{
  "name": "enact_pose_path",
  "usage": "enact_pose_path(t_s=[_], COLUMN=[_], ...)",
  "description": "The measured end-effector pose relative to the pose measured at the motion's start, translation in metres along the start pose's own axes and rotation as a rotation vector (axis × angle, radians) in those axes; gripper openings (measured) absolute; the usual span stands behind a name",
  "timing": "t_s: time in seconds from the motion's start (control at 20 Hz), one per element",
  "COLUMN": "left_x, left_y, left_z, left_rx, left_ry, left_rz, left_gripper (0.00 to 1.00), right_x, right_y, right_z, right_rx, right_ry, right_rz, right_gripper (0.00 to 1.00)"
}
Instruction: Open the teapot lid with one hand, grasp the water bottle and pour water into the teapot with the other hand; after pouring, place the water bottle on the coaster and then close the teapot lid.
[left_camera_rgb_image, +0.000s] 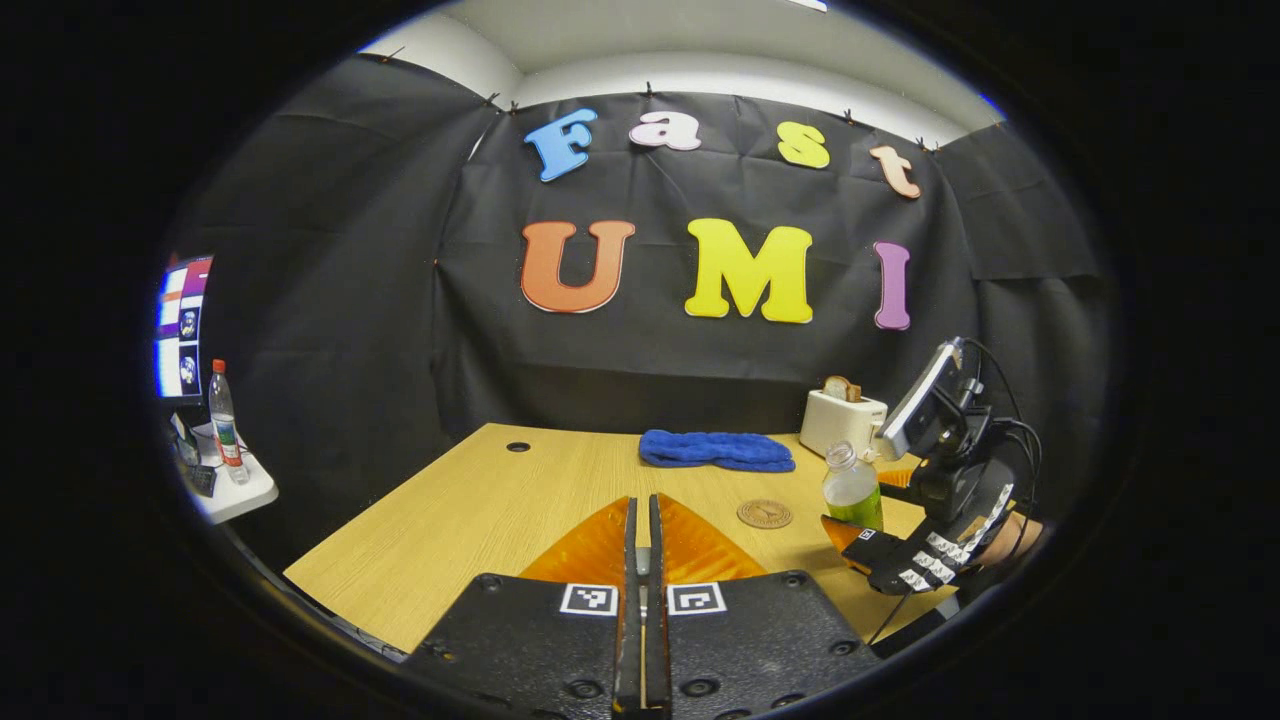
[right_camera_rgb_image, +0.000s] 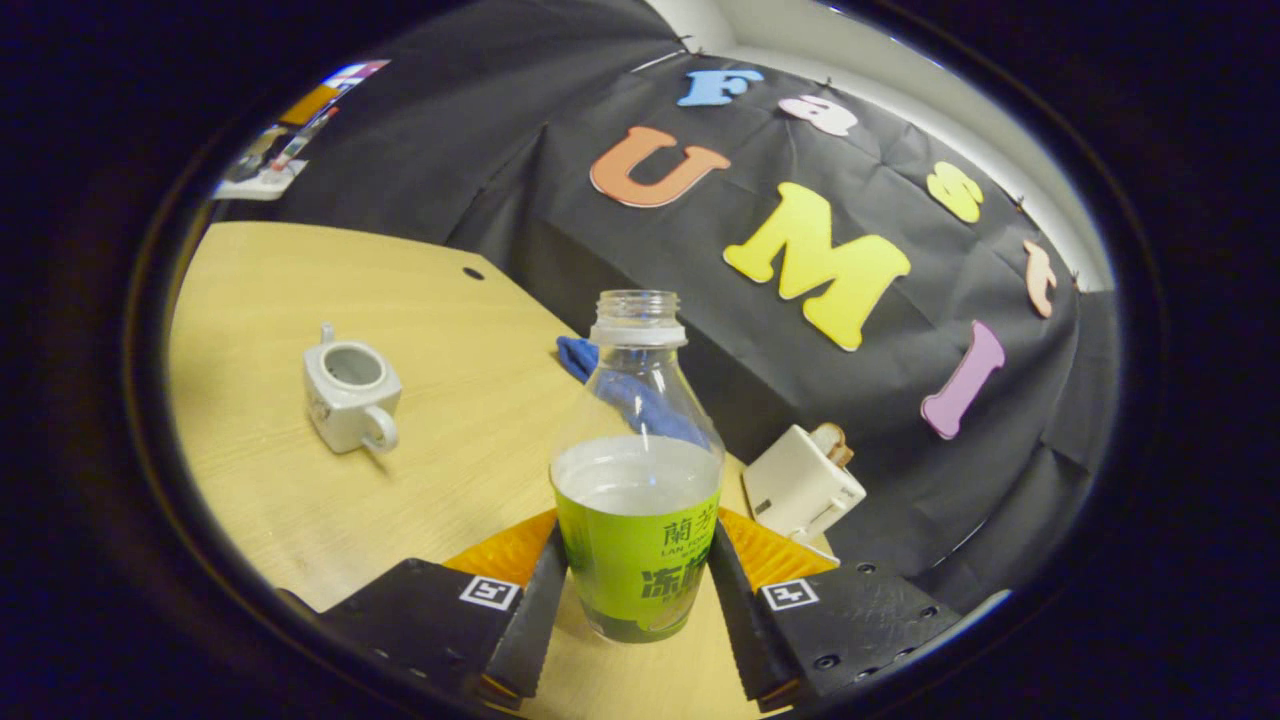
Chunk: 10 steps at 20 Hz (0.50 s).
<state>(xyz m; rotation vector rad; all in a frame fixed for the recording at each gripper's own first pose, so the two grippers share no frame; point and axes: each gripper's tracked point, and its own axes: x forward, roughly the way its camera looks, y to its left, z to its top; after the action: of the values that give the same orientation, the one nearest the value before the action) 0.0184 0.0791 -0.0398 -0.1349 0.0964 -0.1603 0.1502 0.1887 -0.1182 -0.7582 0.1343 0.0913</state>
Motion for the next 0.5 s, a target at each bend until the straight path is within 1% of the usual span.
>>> enact_pose_path(t_s=[0.15, 0.2, 0.45, 0.5], left_x=[0.002, 0.002, 0.000, -0.002], left_y=[0.004, 0.005, 0.019, 0.021], left_z=[-0.004, -0.006, -0.002, -0.002], left_rx=[0.020, 0.020, 0.023, 0.021], left_ry=[0.016, 0.020, 0.014, 0.012], left_rz=[0.003, 0.000, 0.014, 0.014], left_gripper=[0.04, 0.04, 0.04, 0.04], right_x=[0.002, 0.002, 0.008, 0.009], right_y=[-0.002, 0.001, 0.018, 0.022], right_z=[0.013, 0.019, 0.041, 0.044], right_rx=[-0.177, -0.229, -0.457, -0.502], right_ry=[-0.006, -0.012, -0.049, -0.057], right_rz=[-0.090, -0.107, -0.156, -0.160], right_gripper=[0.73, 0.73, 0.74, 0.72])
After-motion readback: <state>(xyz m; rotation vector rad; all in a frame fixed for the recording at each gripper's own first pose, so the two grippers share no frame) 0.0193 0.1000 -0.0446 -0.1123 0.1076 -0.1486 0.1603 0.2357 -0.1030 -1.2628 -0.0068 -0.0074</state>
